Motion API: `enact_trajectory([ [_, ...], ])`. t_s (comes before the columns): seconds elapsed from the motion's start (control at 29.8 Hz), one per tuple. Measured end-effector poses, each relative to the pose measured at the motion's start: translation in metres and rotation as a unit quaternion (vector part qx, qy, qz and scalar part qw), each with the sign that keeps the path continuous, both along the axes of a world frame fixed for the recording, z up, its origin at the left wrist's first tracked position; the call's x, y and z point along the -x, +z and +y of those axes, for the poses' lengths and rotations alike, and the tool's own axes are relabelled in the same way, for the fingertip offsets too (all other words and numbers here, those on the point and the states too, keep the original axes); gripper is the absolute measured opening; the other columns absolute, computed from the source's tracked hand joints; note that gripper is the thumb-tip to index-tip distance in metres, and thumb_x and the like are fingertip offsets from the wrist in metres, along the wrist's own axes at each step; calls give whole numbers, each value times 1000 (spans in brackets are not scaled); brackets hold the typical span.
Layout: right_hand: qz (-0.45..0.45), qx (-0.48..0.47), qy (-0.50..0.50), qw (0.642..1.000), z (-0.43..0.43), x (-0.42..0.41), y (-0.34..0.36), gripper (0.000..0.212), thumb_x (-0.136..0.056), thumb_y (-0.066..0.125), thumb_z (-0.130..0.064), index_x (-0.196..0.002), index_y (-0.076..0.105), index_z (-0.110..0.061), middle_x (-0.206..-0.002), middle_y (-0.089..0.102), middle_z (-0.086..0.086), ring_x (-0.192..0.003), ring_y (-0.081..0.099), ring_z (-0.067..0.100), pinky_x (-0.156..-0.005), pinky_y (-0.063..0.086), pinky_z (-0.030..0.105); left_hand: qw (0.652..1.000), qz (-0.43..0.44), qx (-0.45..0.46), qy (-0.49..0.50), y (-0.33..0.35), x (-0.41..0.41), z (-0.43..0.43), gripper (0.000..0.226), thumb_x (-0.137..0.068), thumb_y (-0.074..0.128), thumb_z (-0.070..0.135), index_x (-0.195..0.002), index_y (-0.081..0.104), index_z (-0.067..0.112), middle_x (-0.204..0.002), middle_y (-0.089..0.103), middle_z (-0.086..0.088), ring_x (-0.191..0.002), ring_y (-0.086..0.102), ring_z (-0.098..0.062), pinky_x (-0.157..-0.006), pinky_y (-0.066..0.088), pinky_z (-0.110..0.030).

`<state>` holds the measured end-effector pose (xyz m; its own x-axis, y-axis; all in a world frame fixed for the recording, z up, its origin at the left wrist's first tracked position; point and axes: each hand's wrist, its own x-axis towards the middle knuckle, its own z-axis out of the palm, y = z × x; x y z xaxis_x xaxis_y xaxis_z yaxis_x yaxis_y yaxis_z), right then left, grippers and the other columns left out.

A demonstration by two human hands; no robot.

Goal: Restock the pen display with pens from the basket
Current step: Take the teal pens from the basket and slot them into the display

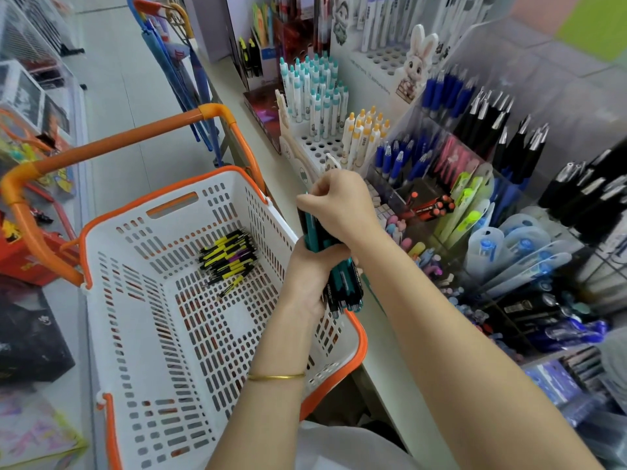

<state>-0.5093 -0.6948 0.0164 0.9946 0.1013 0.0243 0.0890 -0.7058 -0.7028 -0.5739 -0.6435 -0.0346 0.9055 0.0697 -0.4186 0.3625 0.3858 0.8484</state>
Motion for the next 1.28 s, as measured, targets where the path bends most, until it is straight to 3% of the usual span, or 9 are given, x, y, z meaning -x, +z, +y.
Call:
enact_trajectory([
  [0.24, -25, -208, -75, 975, -12, -9, 23, 34, -92, 60, -16, -59, 51, -14, -57, 51, -3, -51, 48, 5, -71, 50, 26, 986, 7, 152, -75, -10, 9, 9, 31, -73, 69, -5, -99, 55, 2, -76, 61, -12, -62, 63, -21, -57, 56, -32],
  [0.4, -111, -270, -141, 946, -24, -5, 31, 14, -91, 58, -12, -86, 45, -14, -78, 54, 2, -64, 63, 20, -57, 53, 28, 976, 27, 213, -29, -14, 10, 11, 27, -68, 68, -2, -92, 57, 6, -77, 62, -9, -62, 65, -18, -64, 60, -36],
  [0.5, -126, -208, -110, 964, -27, 22, 7, 14, -88, 58, -4, -97, 53, -13, -88, 57, 0, -77, 64, 19, -69, 56, 33, 977, 25, 209, 16, -8, 3, 12, 16, -85, 60, -6, -95, 59, 6, -78, 68, -9, -68, 69, -20, -67, 61, -39],
  [0.67, -119, -109, -72, 984, -28, 60, -28, 24, -82, 56, 1, -102, 62, -10, -98, 52, -2, -88, 44, 0, -79, 34, 4, 979, 43, 187, 75, -10, -3, 14, 21, -91, 58, 4, -108, 62, 15, -94, 71, -12, -84, 70, -26, -71, 56, -43],
  [0.84, -79, -65, -43, 994, -25, 69, -39, 33, -88, 48, -2, -118, 60, -10, -105, 50, 0, -96, 41, 3, -80, 32, 6, 967, 48, 228, 101, -9, -3, 11, 21, -91, 57, 5, -107, 62, 17, -91, 71, -9, -81, 70, -22, -72, 56, -39],
  [0.94, -85, -71, -63, 992, -21, 72, -44, 29, -91, 46, -6, -115, 62, -13, -103, 51, 0, -98, 45, 9, -79, 35, 15, 963, 35, 247, 100, -10, 0, 11, 33, -87, 60, 7, -119, 59, 15, -102, 68, -12, -93, 68, -26, -83, 55, -42],
  [1.07, -110, -94, -122, 982, -13, 74, -50, 9, -94, 51, -16, -95, 60, -19, -92, 53, -4, -91, 45, 11, -76, 33, 22, 951, 26, 297, 79, -9, 3, 8, 70, -70, 67, 13, -138, 50, 10, -126, 64, -14, -106, 67, -26, -78, 58, -35],
  [1.21, -75, -202, -158, 964, -11, 74, -50, 8, -89, 56, -8, -84, 57, -15, -90, 52, -2, -90, 47, 10, -77, 42, 22, 934, 12, 355, 44, -9, 4, 5, 54, -74, 57, 15, -127, 59, 7, -116, 70, -7, -107, 67, -22, -89, 54, -37],
  [1.28, -71, -224, -159, 959, -12, 74, -49, 6, -84, 58, -6, -82, 58, -11, -89, 54, 3, -86, 46, 4, -73, 39, 15, 933, -4, 356, 54, -9, 4, 5, 65, -72, 64, 11, -135, 52, 7, -122, 67, -8, -113, 65, -23, -89, 55, -38],
])
